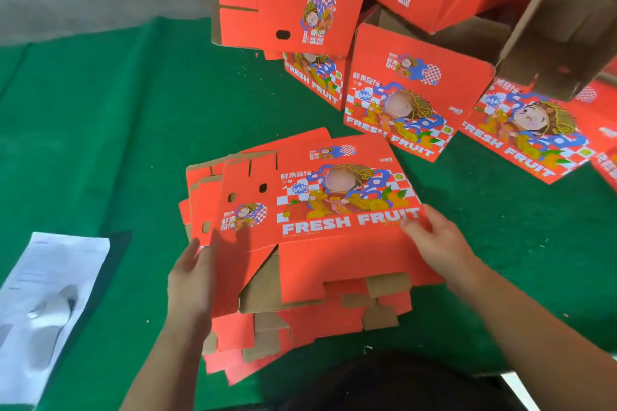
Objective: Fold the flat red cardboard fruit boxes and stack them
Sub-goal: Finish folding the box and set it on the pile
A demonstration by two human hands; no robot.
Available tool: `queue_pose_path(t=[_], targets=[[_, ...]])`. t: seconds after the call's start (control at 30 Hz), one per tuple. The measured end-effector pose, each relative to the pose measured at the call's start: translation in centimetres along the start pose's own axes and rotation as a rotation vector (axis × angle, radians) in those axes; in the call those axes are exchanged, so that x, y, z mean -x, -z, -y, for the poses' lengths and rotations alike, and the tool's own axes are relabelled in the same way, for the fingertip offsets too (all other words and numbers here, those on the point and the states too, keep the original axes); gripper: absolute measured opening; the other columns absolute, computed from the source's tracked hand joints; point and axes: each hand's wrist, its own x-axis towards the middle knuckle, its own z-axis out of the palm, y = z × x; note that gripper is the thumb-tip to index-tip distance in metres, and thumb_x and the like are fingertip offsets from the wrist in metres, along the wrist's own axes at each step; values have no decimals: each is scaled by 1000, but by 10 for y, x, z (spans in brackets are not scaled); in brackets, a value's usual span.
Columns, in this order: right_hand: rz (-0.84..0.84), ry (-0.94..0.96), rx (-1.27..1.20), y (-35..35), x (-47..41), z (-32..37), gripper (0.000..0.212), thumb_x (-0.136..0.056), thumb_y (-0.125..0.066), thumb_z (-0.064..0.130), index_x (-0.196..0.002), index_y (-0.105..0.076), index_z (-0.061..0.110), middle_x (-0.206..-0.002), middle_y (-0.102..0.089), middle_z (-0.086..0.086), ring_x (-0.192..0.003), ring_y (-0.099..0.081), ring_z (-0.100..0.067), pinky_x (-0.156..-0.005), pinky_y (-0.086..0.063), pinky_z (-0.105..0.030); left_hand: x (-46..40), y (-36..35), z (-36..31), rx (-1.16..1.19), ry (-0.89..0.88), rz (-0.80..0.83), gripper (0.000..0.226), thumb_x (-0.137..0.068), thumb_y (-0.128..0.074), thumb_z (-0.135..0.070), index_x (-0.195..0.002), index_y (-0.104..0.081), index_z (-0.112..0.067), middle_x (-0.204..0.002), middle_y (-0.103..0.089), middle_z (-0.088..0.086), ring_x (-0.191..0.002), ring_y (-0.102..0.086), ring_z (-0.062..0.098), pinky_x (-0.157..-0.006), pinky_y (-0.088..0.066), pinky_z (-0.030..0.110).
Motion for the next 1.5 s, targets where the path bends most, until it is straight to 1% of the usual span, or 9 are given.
queue_pose_path(t=[0.2,0.27,0.4,0.5,0.73,1.0,1.17,1.3,1.5], targets=[[188,85,81,1,10,33,17,-103,-57,36,-113,-68,44,-99,-74,27,-89,-68,9,-78,-49,-19,43,-31,-13,92,-103,231,36,-105,-52,-7,-86,-79,-23,-76,-75,-3,-66,-64,5,-66,-54,35],[149,107,53,4,13,35,15,-103,-56,42,-112,-66,47,-102,-71,31,-92,-64,14,-78,-45,-18,59,-48,-17,158,-165,222,32,-109,-47,-15,-99,-78,-18,-101,-76,13,-91,-67,13,-83,-57,50],[143,15,-123,52,13,36,24,-87,-58,64,-104,-73,54,-111,-75,21,-105,-70,-3,-99,-50,-38,72,-65,-32,93,-303,261,38,-113,-37,-38,-111,-74,-38,-114,-71,-14,-110,-63,1,-98,-49,17],[93,26,-176,86,14,27,39,-68,-62,67,-105,-72,58,-110,-76,15,-107,-71,-16,-101,-51,-46,78,-81,-27,-54,-120,366,47,-109,-36,-51,-143,-56,-25,-144,-46,7,-144,-40,25,-124,-28,49],[107,63,-267,131,28,-1,40,-82,-63,42,-120,-67,54,-112,-76,13,-96,-73,-10,-75,-57,-32,134,-129,-26,-87,-107,596,83,-68,-54,-82,-132,-63,-30,-133,-61,9,-119,-65,23,-88,-58,25],[188,233,-67,198,31,2,79,-91,-76,39,-158,-32,40,-139,-52,39,-123,-52,18,-98,-42,-10,179,-185,-42,242,53,602,21,-97,-52,6,-115,-62,1,-96,-68,16,-79,-65,26,-67,-57,31],[-82,379,26,233,22,9,75,-90,-78,36,-152,-37,40,-136,-55,19,-127,-52,4,-105,-39,-18,216,-218,-52,82,279,729,63,-85,-56,-69,-129,-56,-24,-115,-72,3,-80,-73,24,-85,-59,43],[-115,395,58,251,9,9,74,-93,-72,35,-138,-24,69,-140,-52,12,-130,-48,-6,-105,-37,-31,242,-253,-64,143,46,409,69,-53,-69,-89,-105,-51,-48,-111,-59,-6,-97,-69,25,-90,-57,51],[87,351,42,246,8,-8,85,-88,-62,51,-152,-7,63,-156,-37,19,-143,-39,-5,-119,-35,-47,214,-270,-84,-193,-698,-148,113,-62,-72,-63,-160,-31,-23,-157,-16,22,-149,-15,21,-123,-11,23]])
